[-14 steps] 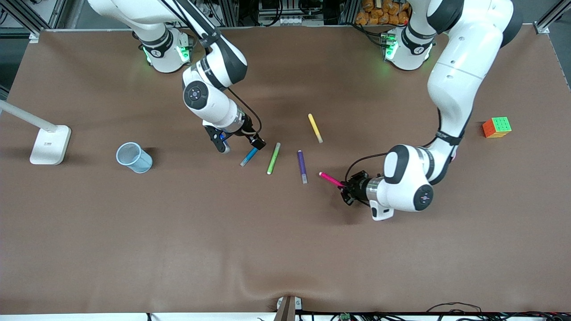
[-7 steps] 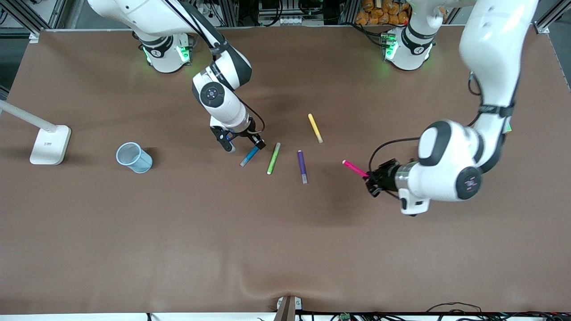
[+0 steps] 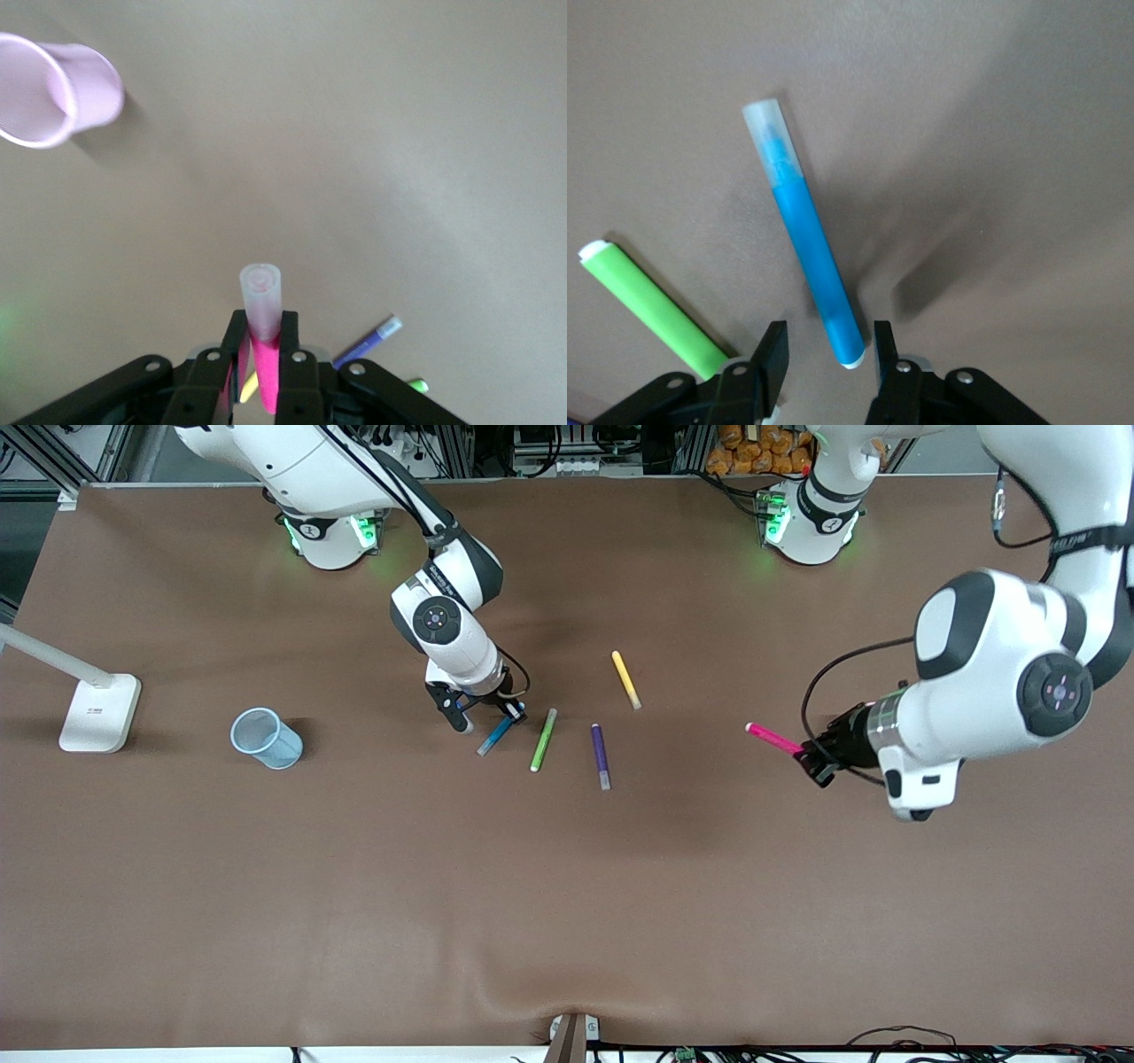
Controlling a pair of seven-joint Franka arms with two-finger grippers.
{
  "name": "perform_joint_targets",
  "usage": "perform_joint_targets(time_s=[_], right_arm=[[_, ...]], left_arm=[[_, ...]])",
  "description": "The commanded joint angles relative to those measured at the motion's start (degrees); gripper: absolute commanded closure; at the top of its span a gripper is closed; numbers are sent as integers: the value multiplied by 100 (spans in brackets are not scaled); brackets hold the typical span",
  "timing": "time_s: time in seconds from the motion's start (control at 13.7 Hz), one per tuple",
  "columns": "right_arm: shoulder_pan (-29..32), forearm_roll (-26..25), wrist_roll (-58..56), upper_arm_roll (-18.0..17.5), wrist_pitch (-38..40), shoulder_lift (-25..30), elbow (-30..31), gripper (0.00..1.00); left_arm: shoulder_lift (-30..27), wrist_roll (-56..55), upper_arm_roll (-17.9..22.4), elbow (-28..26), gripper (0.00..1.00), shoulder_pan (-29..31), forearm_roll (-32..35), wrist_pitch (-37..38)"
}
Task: Place pink and blue markers in matching cups
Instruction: 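Carry the pink marker toward the pink cup while the right gripper grasps blue, then lower the pink marker into the pink cup while the right gripper carries blue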
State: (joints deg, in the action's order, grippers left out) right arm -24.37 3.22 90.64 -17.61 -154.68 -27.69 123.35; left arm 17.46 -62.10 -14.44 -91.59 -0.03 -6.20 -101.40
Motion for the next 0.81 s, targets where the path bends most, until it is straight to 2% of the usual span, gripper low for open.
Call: perform_joint_targets(time_s=[0.0,0.15,0.29,0.37,0.51,0.73], right_arm=[[-296,-207,243,204,-1,-289,-206,58],[-454,-243,252,346,-1,-307,-241,69],[-437,-251,252,346,42,-342,-303,96],[-402,-260,244,346,69,-334,-321,100],[-350,-260,226,346,191,-281,-347,100],[-183,-251,173,337,989,-88,-627,100]], left_arm=[[-672,127,-6,-648,100,327,259,-47],[-927,408,-6,-956,100,486,426,-64],[-1121,523,-24,-1211,100,635,846,-117],[-1174,549,-24,-1299,100,653,1005,-134],[-1271,576,-24,-1466,100,671,1400,-187],[-1569,619,-33,-2019,100,890,1840,-651]])
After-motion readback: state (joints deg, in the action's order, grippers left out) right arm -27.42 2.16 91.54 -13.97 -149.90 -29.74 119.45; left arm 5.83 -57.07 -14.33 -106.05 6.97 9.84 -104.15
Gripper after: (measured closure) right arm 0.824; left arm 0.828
